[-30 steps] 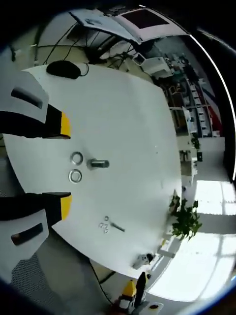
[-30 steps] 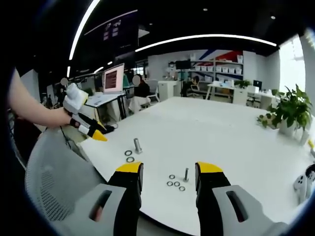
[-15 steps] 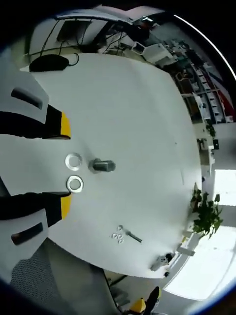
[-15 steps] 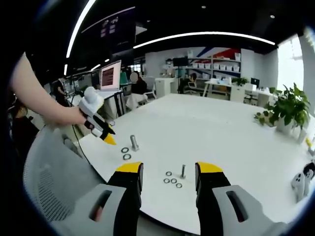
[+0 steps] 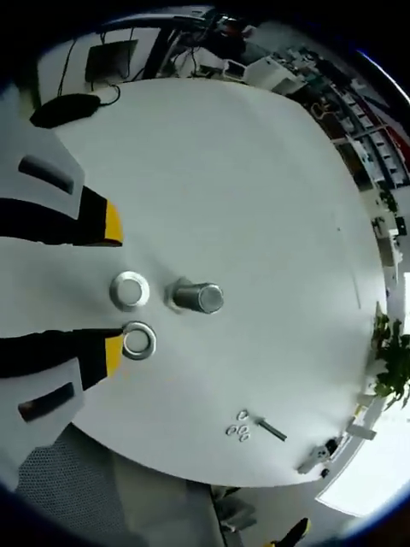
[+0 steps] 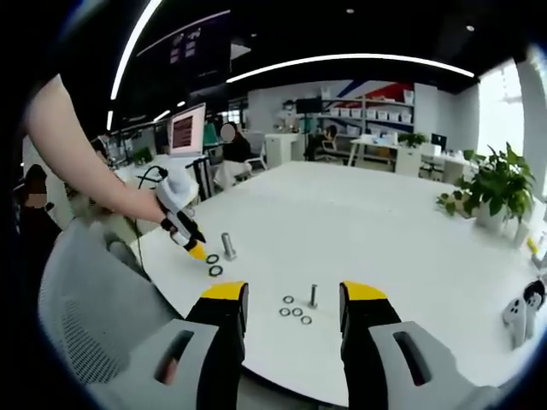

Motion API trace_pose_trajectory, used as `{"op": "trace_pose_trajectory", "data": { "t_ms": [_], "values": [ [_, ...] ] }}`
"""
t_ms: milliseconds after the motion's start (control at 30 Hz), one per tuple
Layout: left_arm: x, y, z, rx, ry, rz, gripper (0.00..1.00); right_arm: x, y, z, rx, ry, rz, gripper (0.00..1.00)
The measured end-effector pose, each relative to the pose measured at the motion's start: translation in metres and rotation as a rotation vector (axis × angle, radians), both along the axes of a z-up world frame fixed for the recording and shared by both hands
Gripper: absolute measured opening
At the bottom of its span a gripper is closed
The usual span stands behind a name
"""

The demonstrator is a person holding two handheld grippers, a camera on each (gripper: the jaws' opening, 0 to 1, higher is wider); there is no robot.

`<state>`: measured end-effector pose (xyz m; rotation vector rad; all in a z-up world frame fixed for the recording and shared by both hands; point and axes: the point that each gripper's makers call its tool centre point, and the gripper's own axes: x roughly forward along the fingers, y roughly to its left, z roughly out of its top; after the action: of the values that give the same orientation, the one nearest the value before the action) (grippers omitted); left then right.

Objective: Place the washer onto the threaded stud by aligning its center hole with the stud, sliding it down to the base, and recovering from edge contact or off-axis alignment until the washer reaches the visible bottom stop.

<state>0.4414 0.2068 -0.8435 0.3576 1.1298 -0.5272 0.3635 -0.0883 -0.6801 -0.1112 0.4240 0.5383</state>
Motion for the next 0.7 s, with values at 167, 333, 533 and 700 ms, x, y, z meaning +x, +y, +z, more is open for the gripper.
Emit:
{"op": "trace_pose_trajectory", "data": {
  "t_ms": [167, 333, 533, 700],
  "values": [
    [-0.001, -0.004, -0.006, 0.018, 0.028, -0.026, 0.35, 0.000, 0.000, -0.001, 0.001, 0.005, -0.004, 0.47],
    [0.000, -0.003, -0.015, 0.027, 0.061, -0.026, 0.34, 0.000, 0.000, -0.001, 0.000, 0.009, -0.004, 0.47],
    [0.002, -0.005, -0.018, 0.035, 0.075, -0.044, 0.32, 0.000, 0.001, -0.003, -0.008, 0.012, 0.003, 0.46],
    [0.004, -0.004, -0.022, 0.044, 0.077, -0.062, 0.29, 0.001, -0.001, -0.003, -0.004, 0.013, -0.010, 0.46]
  ]
}}
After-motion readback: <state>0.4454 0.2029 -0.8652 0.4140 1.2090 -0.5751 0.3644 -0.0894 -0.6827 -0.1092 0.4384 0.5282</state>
